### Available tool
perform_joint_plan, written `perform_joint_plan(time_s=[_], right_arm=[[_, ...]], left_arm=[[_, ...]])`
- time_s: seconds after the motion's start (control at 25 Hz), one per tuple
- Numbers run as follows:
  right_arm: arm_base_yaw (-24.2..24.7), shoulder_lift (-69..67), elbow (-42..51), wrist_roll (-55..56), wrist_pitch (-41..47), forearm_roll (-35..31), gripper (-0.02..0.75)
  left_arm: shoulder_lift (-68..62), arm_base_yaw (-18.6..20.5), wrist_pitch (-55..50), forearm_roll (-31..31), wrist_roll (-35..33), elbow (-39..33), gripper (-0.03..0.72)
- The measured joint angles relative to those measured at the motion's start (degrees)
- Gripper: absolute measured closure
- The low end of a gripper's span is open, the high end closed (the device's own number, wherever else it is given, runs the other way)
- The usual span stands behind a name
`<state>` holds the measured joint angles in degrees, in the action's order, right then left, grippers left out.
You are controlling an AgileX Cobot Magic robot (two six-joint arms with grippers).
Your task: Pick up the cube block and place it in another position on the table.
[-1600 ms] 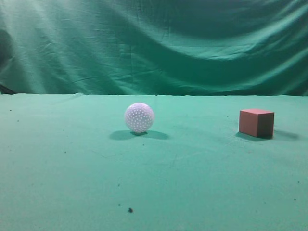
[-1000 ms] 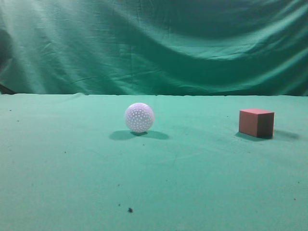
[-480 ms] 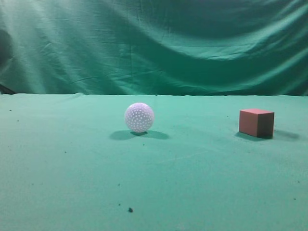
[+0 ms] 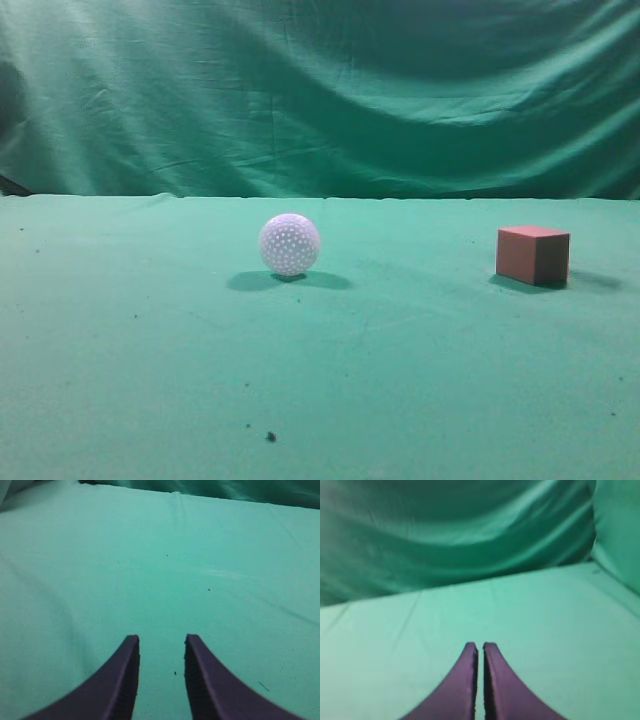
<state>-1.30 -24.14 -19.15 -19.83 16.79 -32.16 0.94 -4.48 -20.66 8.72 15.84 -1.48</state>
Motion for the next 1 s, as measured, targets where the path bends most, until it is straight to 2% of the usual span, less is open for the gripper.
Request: perform_joint_plan(time_s=[0.2, 0.4, 0.68, 0.72, 0.76, 1.0], right_arm=[[-0.7, -11.47, -4.36, -7.37, 9.05, 0.56, 0.738], [-7.07, -27.65, -14.44, -9.54, 19.94, 2.91, 0.738], [-18.9, -48.94, -26.55, 0.08, 24.9, 18.79, 0.738], [-19.84, -51.03, -27.63, 0.46, 25.15, 19.97, 0.688], [-20.36, -53.38, -28.86, 0.7, 25.26, 20.19, 0.688], [-20.91, -64.06, -33.61, 0.78, 24.18, 18.95, 0.218]], left_arm=[[0.0, 0.0, 0.0, 0.0, 0.0, 0.0, 0.426], [0.0, 0.0, 0.0, 0.0, 0.0, 0.0, 0.426], [0.0, 0.0, 0.0, 0.0, 0.0, 0.0, 0.426], [0.0, 0.0, 0.0, 0.0, 0.0, 0.0, 0.426], [0.0, 0.0, 0.0, 0.0, 0.0, 0.0, 0.426], [0.0, 0.0, 0.0, 0.0, 0.0, 0.0, 0.426]])
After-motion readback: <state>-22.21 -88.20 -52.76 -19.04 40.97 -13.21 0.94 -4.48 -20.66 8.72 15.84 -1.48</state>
